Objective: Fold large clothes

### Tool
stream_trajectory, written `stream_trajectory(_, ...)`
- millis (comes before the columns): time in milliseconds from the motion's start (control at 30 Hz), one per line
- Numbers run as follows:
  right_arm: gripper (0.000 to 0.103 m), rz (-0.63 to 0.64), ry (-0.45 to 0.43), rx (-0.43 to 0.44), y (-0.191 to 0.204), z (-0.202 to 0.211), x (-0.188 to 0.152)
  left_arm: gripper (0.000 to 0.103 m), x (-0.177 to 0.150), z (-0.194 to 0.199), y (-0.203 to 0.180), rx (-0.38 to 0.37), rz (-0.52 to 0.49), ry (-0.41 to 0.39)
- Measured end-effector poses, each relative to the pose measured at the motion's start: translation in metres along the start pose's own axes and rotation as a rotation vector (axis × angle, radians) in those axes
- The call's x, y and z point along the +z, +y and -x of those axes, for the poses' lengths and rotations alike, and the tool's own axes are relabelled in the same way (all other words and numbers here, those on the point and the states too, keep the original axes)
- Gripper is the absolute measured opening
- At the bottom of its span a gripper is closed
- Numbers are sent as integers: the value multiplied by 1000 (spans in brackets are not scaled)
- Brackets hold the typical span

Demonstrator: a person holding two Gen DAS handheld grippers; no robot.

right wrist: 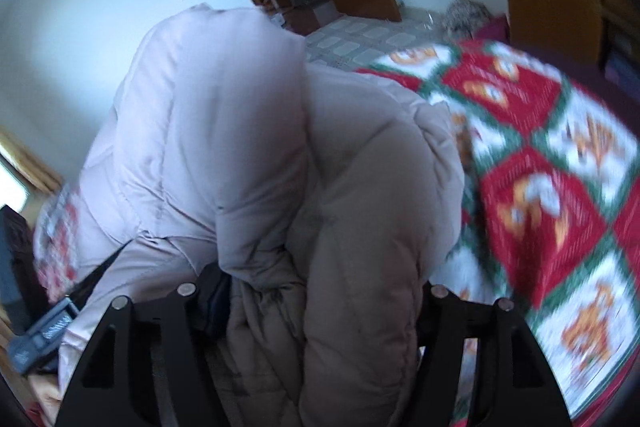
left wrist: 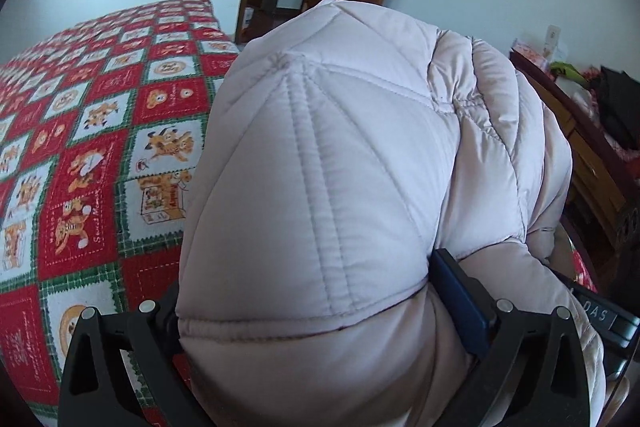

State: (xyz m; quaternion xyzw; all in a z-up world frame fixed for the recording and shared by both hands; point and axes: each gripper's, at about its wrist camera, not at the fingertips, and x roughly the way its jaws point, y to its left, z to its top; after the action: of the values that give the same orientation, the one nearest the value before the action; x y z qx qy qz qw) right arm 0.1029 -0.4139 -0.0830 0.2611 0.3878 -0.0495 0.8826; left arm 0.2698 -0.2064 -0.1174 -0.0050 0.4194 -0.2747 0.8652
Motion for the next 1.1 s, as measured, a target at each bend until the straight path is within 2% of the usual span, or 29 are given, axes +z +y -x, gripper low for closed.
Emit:
stream_trajectory(133,71,-72,-3,77,-18,-9,-6,102,3,-9,9,-33,63,41)
stream_trajectory(267,71,-58,-12,60,-18,4,-20,102,0,-5,5,-45,24,40)
stream_trajectory(400,71,-97,-3,72,-19,7,-27,102,-1,-2,7,-84,10,53)
stream_trajectory(500,73,-160,12,94,-26,20,-21,102,-1,-2,15,-153,25,73)
stream_trajectory(567,73,-165,-50,99,-28,42,-16,102,-1,-4,21,-188,54,83)
stream_trajectory(633,73,-127,-144,60,-23,66,-4,102,0,-4,22,-195,61,82)
stream_trajectory(733,73,-73,-207,30,-10,78,22,102,1,2,12,-147,7,53)
stream_trajectory(833,66,-4,-246,26,9,69,51,103,2,7,1,-99,-50,30)
stream_trajectory(867,58,23,-235,27,17,62,54,103,2,7,0,-92,-56,29)
stream_trajectory(900,47,51,-195,29,25,47,58,102,2,7,0,-89,-56,32)
stream_trajectory(967,36,66,-115,-13,28,20,55,102,3,6,0,-90,-55,40)
stream_trajectory(1033,36,48,-60,-47,18,-1,45,102,4,6,-1,-92,-72,44)
stream_trajectory(1100,36,-10,-49,-19,4,-9,36,102,5,4,-3,-82,-97,44)
